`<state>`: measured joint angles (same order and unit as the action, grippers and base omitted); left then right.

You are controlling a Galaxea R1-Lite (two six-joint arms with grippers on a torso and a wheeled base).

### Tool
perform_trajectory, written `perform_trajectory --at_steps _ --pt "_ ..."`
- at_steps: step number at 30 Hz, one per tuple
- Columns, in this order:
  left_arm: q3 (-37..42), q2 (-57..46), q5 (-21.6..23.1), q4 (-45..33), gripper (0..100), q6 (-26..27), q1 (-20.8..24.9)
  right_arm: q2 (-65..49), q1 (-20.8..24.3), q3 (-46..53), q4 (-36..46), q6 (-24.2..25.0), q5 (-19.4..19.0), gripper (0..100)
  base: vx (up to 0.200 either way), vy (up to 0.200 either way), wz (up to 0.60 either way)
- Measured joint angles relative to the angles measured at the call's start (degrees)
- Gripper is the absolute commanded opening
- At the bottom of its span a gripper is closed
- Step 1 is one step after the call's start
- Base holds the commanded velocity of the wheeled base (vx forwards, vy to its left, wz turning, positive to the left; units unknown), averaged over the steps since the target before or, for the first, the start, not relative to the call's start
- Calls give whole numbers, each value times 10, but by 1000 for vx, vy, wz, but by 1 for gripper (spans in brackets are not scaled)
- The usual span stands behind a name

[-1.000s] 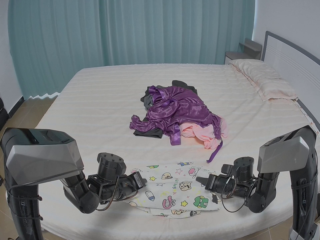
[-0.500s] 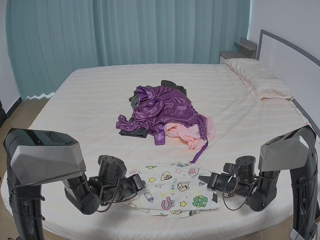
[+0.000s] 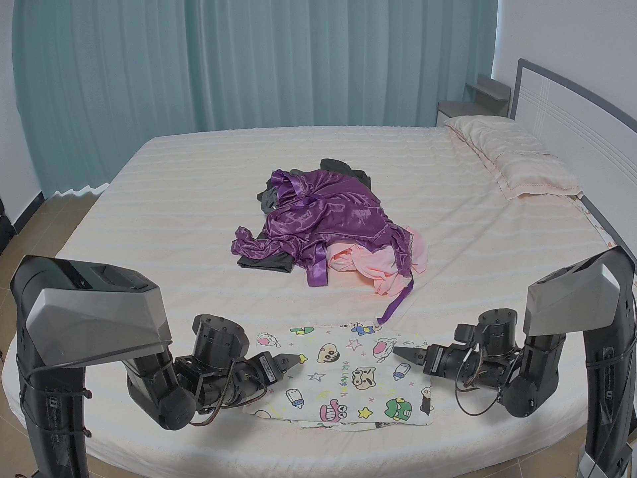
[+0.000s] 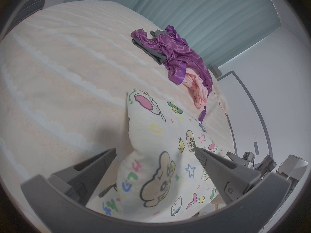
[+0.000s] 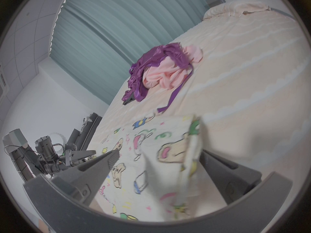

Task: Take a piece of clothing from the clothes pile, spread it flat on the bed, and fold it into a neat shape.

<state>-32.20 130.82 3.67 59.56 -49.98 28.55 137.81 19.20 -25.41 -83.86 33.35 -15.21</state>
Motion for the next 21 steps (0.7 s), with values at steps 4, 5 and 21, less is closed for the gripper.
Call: perform_trajectory --at_steps 4,5,21 --pt "-1 0 7 17 100 -5 -24 -18 -20 39 -1 -45 -15 0 0 0 0" --pt "-1 0 11 21 100 -7 -32 -21 -23 51 -1 -57 -23 0 0 0 0" --pt "-5 1 42 51 100 -21 -74 -14 5 216 -51 -104 -96 0 0 0 0"
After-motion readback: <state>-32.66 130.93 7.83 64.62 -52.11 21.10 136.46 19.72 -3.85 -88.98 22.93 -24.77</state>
